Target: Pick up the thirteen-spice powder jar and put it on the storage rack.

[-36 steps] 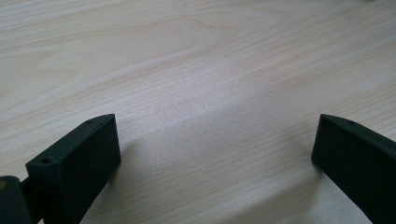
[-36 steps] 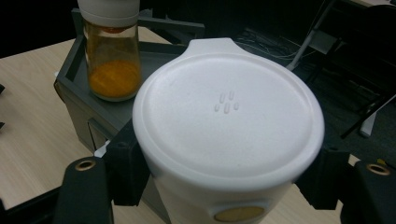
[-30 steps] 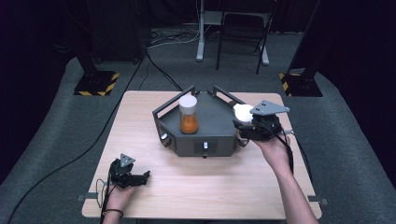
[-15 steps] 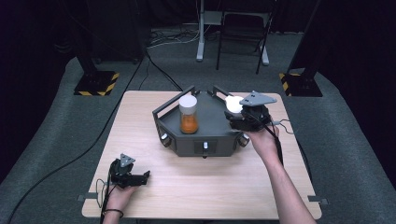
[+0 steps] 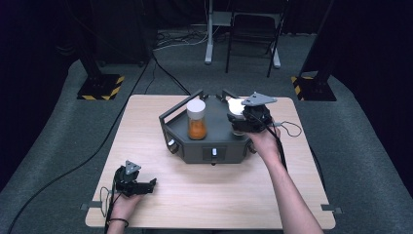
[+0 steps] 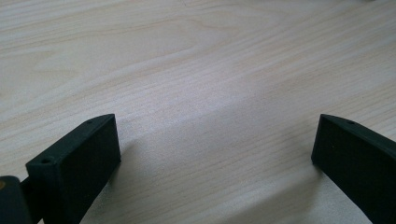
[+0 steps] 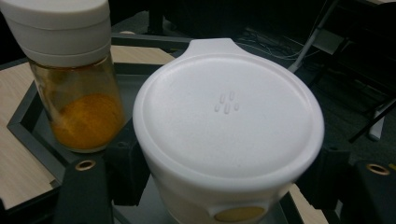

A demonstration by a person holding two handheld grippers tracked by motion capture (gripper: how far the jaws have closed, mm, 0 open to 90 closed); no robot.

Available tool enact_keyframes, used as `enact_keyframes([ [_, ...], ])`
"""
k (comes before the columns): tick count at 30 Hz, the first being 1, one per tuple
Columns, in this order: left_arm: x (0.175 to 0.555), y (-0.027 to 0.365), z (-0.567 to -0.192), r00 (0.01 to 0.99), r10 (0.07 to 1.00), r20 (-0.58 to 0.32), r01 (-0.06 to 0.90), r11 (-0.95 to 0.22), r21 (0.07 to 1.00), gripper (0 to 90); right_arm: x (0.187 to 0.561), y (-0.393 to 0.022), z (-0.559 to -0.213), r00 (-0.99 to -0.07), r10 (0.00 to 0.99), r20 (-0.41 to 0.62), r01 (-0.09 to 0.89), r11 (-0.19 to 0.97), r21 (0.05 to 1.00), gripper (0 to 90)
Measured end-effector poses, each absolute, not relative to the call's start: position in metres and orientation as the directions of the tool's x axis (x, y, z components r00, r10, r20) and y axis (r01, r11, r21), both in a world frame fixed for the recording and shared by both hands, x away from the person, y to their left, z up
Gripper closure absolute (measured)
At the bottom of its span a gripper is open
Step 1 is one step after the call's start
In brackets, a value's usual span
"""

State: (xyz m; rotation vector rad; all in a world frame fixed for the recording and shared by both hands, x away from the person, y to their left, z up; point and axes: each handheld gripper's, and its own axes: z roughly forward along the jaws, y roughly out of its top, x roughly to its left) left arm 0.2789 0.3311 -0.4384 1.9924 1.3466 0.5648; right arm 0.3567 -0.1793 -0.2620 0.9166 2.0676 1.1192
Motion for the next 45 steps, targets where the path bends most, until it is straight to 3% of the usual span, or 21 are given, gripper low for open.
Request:
enact_keyframes([
  [25, 0.28, 0.331, -0.438, 0.382, 0.924, -0.008, 0.64, -0.258, 0.723, 0.8, 0.391, -0.211, -0.279, -0.582, 0.81, 0.073, 0.404, 0.21, 0.89, 28.3],
  [45, 0.28, 0.331, -0.438, 0.383, 0.924, -0.008, 0.64, -0.259, 0.723, 0.8, 0.383, -0.226, -0.275, -0.593, 0.8, 0.093, 0.412, 0.203, 0.888, 8.4],
])
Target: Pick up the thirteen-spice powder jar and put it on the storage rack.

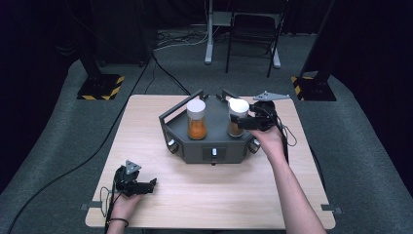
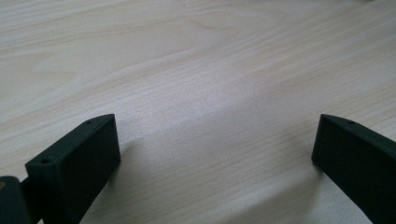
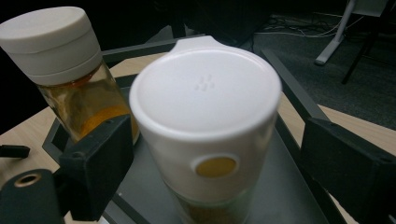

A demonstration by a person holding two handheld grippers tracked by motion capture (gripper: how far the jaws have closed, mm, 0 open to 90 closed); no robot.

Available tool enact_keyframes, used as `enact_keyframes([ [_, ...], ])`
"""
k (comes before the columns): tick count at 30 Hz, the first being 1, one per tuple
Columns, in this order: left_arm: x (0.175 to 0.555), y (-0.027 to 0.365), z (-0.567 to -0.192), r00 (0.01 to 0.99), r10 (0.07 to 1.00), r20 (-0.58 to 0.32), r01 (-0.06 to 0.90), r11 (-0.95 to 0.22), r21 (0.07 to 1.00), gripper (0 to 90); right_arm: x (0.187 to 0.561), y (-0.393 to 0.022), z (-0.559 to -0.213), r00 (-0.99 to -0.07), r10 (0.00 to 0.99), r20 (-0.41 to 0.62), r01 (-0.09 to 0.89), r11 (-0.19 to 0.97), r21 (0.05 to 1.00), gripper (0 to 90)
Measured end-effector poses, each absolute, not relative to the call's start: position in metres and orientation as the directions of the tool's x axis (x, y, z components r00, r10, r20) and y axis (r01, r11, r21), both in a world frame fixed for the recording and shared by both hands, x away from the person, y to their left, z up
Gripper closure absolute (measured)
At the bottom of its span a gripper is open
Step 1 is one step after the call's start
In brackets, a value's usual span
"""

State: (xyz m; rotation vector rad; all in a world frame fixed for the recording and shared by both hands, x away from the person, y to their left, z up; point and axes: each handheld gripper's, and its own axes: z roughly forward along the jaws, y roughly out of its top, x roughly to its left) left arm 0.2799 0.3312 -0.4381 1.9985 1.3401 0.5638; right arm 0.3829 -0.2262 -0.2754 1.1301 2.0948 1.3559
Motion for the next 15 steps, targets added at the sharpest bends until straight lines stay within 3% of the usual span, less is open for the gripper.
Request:
enact_keyframes([
  [15, 0.28, 0.331, -0.438, 0.383, 0.924, -0.008, 0.641, -0.259, 0.723, 0.8, 0.361, -0.257, -0.293, -0.568, 0.818, 0.094, 0.417, 0.188, 0.889, 5.2],
])
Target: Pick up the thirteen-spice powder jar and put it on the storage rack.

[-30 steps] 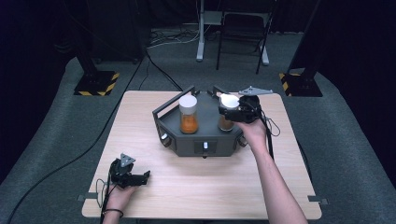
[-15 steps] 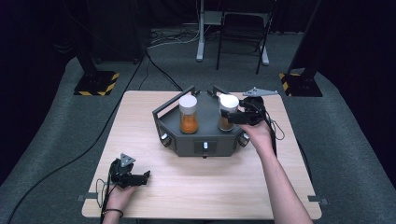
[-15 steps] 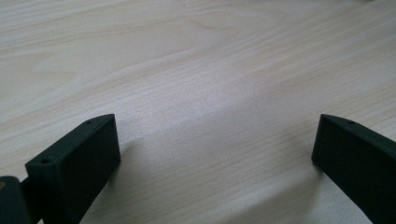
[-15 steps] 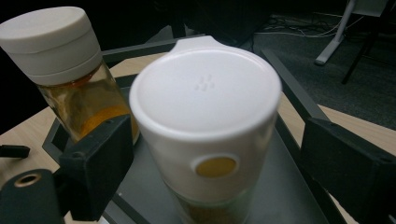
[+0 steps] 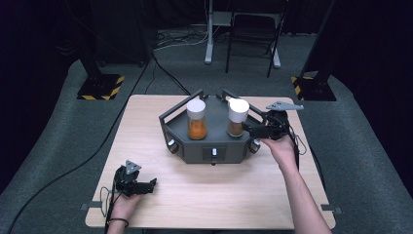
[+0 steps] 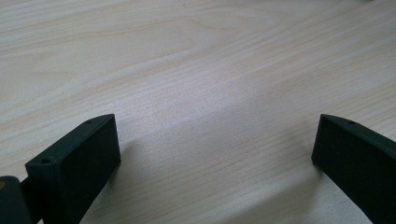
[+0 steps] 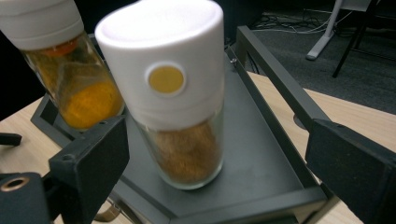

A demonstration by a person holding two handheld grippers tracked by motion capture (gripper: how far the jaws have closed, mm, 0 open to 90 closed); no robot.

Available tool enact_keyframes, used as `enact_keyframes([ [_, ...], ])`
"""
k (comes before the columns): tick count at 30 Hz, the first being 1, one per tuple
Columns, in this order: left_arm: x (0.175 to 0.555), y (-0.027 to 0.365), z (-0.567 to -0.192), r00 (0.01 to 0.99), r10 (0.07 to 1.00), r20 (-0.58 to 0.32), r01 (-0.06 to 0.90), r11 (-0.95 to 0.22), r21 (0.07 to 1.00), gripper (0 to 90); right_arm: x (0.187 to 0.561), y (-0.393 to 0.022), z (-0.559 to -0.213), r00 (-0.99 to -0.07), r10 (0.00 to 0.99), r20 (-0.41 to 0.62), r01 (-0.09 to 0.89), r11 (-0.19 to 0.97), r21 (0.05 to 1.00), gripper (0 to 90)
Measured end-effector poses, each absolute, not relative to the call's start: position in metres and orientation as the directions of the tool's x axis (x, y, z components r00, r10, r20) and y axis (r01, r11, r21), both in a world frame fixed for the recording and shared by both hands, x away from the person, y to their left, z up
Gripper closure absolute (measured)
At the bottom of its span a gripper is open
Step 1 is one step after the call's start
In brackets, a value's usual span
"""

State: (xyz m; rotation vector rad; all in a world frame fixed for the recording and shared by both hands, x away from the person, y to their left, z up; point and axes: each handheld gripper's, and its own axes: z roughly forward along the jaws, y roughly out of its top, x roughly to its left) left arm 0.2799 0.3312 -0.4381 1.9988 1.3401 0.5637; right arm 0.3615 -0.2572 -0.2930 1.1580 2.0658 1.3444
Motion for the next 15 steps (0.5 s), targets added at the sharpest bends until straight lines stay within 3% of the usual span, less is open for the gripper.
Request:
enact_keyframes([
  [15, 0.28, 0.331, -0.438, 0.383, 0.924, -0.008, 0.64, -0.259, 0.723, 0.8, 0.342, -0.276, -0.311, -0.543, 0.836, 0.08, 0.423, 0.19, 0.886, 4.6],
])
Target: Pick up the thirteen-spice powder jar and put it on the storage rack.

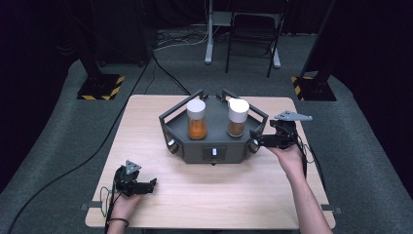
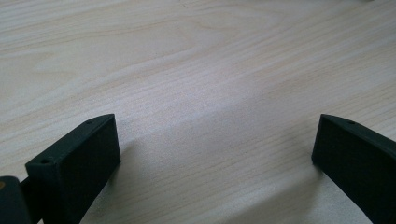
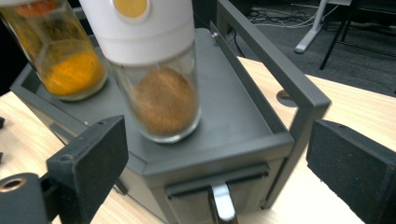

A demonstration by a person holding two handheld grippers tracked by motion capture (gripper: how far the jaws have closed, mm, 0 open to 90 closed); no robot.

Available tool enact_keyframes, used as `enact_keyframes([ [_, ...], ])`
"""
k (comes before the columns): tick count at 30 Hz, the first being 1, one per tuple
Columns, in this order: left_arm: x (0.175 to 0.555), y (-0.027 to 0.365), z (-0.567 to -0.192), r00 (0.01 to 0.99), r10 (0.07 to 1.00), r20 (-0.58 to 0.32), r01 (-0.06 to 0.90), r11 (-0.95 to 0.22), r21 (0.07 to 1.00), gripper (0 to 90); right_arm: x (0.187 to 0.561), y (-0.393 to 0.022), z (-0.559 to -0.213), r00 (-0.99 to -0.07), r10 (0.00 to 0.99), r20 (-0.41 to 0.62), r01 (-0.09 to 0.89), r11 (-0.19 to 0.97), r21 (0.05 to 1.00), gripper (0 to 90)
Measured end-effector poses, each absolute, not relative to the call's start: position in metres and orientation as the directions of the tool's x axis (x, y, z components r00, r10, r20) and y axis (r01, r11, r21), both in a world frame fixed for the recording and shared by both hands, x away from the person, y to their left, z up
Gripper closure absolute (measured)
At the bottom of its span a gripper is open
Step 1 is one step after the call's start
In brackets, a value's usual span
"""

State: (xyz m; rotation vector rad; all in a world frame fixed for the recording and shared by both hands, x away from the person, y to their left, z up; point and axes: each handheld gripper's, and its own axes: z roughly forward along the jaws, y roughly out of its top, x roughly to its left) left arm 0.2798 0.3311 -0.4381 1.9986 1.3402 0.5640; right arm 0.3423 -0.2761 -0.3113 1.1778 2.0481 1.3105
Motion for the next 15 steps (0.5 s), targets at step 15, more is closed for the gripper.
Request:
enact_keyframes([
  [15, 0.28, 0.331, -0.438, 0.381, 0.924, -0.007, 0.641, -0.259, 0.722, 0.7, 0.319, -0.285, -0.33, -0.531, 0.846, 0.05, 0.413, 0.207, 0.887, 4.8],
])
